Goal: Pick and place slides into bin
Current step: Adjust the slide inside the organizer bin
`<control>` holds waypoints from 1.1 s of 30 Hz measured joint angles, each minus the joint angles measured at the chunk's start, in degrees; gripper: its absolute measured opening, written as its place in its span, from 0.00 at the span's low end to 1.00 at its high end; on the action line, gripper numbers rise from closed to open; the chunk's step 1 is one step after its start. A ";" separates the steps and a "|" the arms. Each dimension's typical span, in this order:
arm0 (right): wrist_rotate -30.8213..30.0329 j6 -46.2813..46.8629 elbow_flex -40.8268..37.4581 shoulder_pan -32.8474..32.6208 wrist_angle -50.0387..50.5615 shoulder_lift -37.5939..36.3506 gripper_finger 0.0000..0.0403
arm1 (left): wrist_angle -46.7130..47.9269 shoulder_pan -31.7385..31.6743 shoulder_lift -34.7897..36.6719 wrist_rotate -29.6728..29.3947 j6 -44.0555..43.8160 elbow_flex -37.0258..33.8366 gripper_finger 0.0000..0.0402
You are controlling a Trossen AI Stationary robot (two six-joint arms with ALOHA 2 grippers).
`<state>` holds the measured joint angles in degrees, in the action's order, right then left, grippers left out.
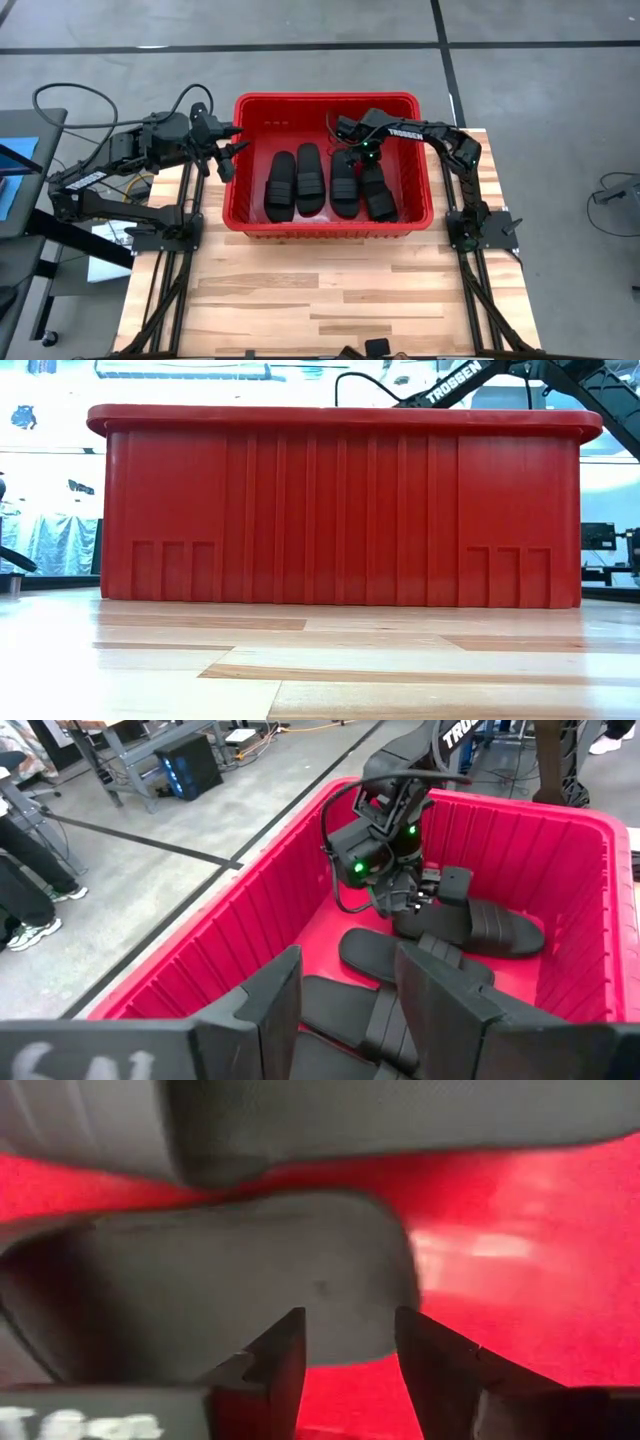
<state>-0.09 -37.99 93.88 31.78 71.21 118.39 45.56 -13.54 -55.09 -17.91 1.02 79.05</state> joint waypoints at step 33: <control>-0.08 -3.63 -4.26 1.30 -7.54 0.00 0.30 | 0.00 0.02 0.00 0.00 -0.18 0.00 0.38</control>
<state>-0.17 -41.62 89.62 33.08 63.67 118.39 45.56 -13.52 -55.09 -17.91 0.84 79.05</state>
